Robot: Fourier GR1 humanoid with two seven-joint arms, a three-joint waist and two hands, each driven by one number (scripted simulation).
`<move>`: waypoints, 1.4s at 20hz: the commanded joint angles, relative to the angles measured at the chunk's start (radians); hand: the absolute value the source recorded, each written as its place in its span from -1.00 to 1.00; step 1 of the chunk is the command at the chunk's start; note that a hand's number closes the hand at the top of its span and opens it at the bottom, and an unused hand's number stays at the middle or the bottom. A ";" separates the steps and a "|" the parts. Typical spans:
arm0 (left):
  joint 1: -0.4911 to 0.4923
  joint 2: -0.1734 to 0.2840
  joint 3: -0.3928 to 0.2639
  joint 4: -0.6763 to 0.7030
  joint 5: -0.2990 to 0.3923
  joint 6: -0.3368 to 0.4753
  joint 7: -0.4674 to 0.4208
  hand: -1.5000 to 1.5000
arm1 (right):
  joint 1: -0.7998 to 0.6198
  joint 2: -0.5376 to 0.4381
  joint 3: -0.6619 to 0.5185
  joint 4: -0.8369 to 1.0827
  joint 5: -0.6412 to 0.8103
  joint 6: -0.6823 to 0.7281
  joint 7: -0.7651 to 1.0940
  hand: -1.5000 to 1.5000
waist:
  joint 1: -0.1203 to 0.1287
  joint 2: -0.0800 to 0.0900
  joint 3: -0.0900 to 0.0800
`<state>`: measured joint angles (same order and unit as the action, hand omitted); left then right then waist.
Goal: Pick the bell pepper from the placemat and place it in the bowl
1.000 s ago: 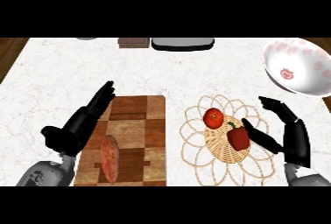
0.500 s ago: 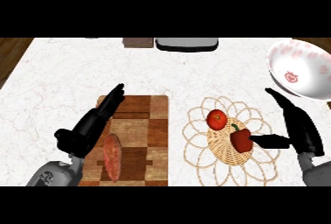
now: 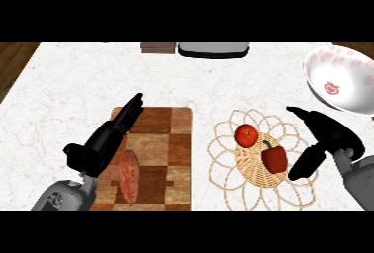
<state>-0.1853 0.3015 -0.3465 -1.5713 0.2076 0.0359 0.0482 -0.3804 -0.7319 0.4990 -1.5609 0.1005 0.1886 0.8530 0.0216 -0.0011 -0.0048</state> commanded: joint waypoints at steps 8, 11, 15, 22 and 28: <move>0.016 -0.036 0.018 0.002 -0.044 0.002 -0.008 0.00 | -0.188 0.146 -0.003 0.032 -0.149 0.190 0.369 -1.00 | -0.014 0.001 0.004; 0.049 -0.049 0.005 0.043 -0.054 -0.022 -0.061 0.00 | -0.115 0.162 0.061 0.020 -0.077 0.136 0.336 -1.00 | -0.021 0.001 0.004; 0.016 -0.018 0.069 0.008 -0.034 -0.046 0.008 0.00 | -0.145 0.195 0.039 -0.026 -0.050 0.150 0.404 -1.00 | -0.021 -0.001 0.004; 0.011 -0.056 0.079 0.012 -0.052 -0.063 0.023 0.00 | -0.079 0.236 0.070 0.012 0.164 0.094 0.268 -1.00 | -0.020 0.001 0.005; 0.052 -0.050 0.098 0.021 -0.078 -0.087 -0.042 0.00 | -0.029 0.233 0.073 -0.003 0.300 0.077 0.272 -1.00 | -0.022 0.001 0.004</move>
<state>-0.1378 0.2478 -0.2726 -1.5826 0.1377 -0.0255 0.0499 -0.4182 -0.5081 0.5786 -1.5615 0.3307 0.2513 1.0402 0.0004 -0.0012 -0.0002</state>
